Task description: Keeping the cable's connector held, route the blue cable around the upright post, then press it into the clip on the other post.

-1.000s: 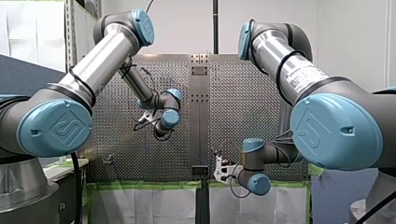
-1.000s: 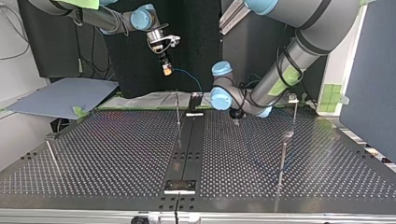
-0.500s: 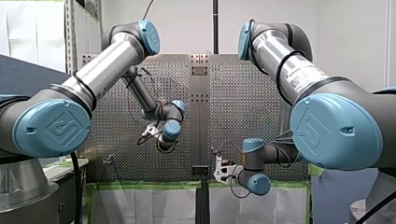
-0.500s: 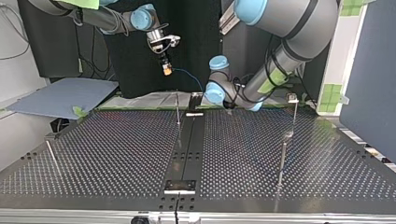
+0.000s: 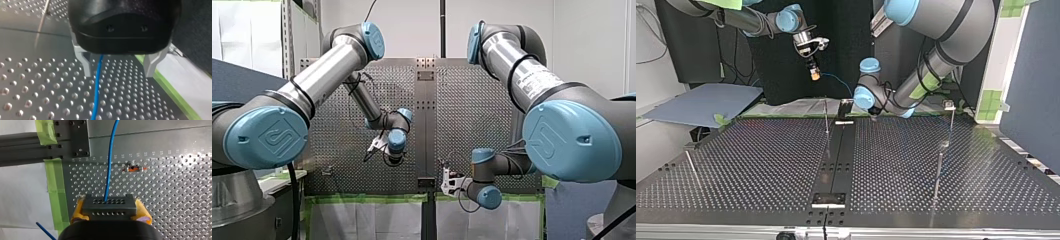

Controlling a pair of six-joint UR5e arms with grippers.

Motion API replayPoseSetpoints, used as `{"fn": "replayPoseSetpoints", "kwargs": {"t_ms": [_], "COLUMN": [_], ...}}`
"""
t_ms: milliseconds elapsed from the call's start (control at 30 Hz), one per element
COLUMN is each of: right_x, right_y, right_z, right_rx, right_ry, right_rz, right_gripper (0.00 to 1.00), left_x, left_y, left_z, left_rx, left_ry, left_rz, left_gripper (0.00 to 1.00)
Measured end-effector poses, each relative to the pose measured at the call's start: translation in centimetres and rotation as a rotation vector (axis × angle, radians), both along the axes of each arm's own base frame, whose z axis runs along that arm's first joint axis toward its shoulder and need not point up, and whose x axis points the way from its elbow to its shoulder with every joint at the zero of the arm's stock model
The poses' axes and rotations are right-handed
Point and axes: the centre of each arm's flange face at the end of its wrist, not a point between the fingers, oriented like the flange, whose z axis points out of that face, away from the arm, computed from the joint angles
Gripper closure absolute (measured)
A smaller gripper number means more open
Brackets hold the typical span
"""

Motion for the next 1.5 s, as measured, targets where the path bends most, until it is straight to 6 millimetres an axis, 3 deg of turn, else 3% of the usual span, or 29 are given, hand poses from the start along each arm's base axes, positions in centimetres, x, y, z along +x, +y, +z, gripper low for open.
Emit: {"fn": "replayPoseSetpoints", "kwargs": {"t_ms": [967, 1500], "right_x": [-0.4, -0.8], "right_y": [-0.5, -1.0], "right_z": [0.1, 0.1], "right_rx": [0.001, 0.002], "right_ry": [-0.008, -0.015], "right_rz": [-0.017, -0.035], "right_gripper": [1.00, 1.00], "left_x": [-2.3, -4.3], "left_y": [-3.9, -6.0], "left_z": [-0.7, -0.8], "left_rx": [-0.357, -0.389], "left_ry": [0.136, 0.207], "left_rz": [-0.118, -0.192], "left_gripper": [0.00, 0.00]}}
